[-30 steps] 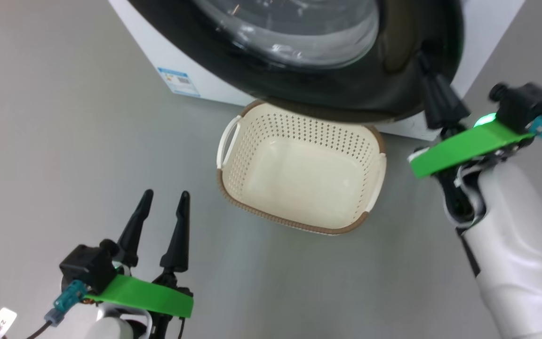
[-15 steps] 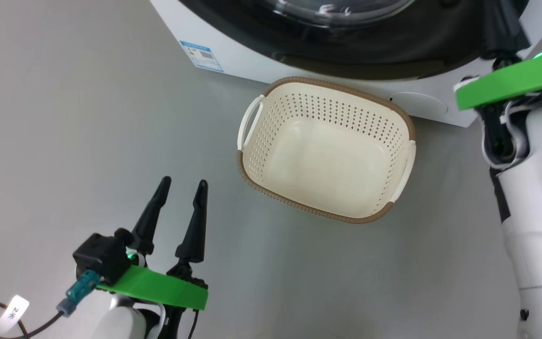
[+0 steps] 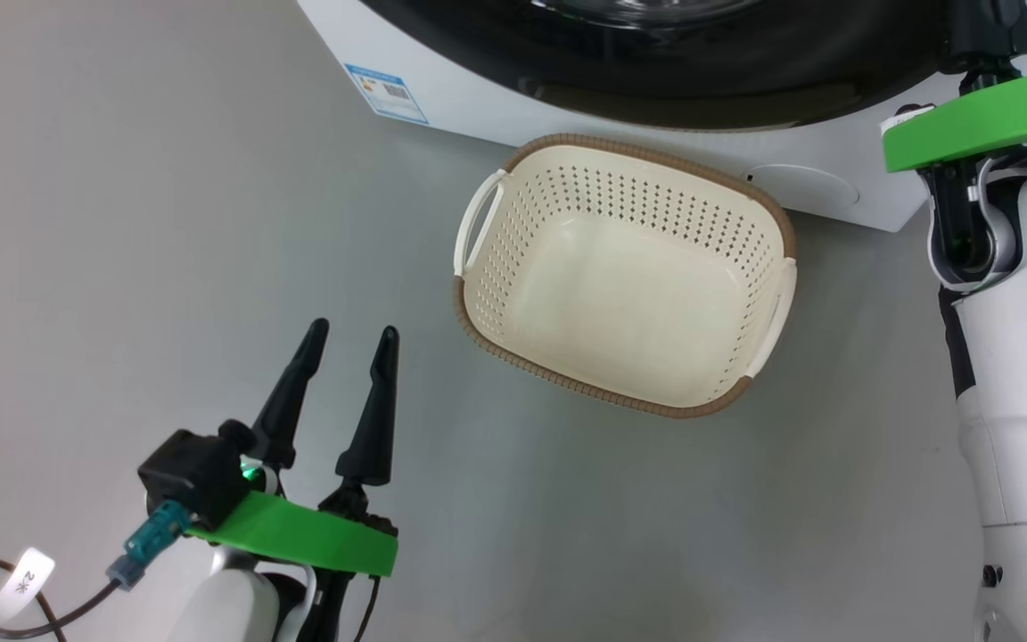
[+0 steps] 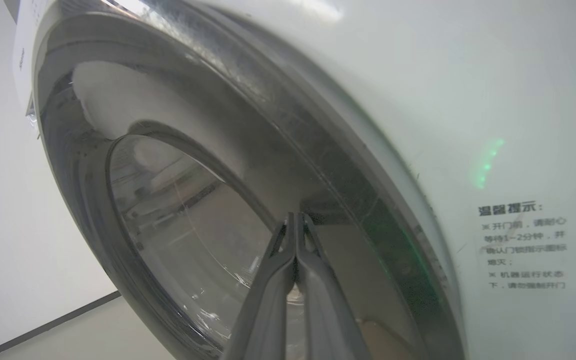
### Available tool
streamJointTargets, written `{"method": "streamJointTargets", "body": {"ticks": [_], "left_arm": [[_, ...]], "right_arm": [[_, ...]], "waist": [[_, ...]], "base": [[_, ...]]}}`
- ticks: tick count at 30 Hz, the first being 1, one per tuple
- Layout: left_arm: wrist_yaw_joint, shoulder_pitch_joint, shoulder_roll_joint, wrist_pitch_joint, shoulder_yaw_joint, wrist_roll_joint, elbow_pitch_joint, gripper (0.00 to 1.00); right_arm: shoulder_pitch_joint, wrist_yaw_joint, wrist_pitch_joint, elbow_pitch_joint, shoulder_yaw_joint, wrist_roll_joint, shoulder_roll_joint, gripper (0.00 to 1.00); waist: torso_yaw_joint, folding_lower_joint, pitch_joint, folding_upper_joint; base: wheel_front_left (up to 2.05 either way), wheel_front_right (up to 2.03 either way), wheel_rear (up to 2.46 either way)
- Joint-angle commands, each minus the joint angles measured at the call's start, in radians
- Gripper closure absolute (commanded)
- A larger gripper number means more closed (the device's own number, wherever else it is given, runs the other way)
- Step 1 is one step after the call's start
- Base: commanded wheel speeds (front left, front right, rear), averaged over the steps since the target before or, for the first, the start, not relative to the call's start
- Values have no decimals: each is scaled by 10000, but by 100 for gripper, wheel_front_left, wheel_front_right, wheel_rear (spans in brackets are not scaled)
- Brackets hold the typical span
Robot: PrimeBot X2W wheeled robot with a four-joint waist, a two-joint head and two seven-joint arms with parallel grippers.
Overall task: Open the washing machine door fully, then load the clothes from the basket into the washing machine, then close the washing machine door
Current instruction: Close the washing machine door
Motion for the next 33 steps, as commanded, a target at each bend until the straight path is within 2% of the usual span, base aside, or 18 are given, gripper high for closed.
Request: {"method": "streamJointTargets", "body": {"ticks": [1,4,6,8,10,20,33], "left_arm": [[-15,-173,259,-65,391,-3,-163,0],[-15,-110,309,-65,468,15,-83,0],[-15,-62,350,-65,526,28,-21,0],[-15,-21,397,-65,603,41,44,0],[-15,11,460,-65,665,51,123,0],[-15,153,822,-65,962,127,521,0],[-15,592,1352,-65,1422,212,868,0]], "right_arm": [[171,14,-46,-261,293,-15,182,100],[562,14,-46,-227,604,111,134,100],[869,14,-46,-258,852,233,105,81],[1166,14,-46,-288,992,333,57,55],[1452,14,-46,-336,1147,404,31,0],[2970,14,-46,-624,1528,633,69,0],[5272,14,-46,-1049,1537,612,-22,0]], "waist": [[-72,0,-92,0],[-196,0,-257,0],[-298,0,-370,0],[-420,0,-476,0],[-552,0,-577,0],[-1236,0,-1158,0],[-2401,0,-2096,0]], "base": [[0,0,0],[0,0,0],[0,0,0],[0,0,0],[0,0,0],[0,0,0],[0,0,0]]}}
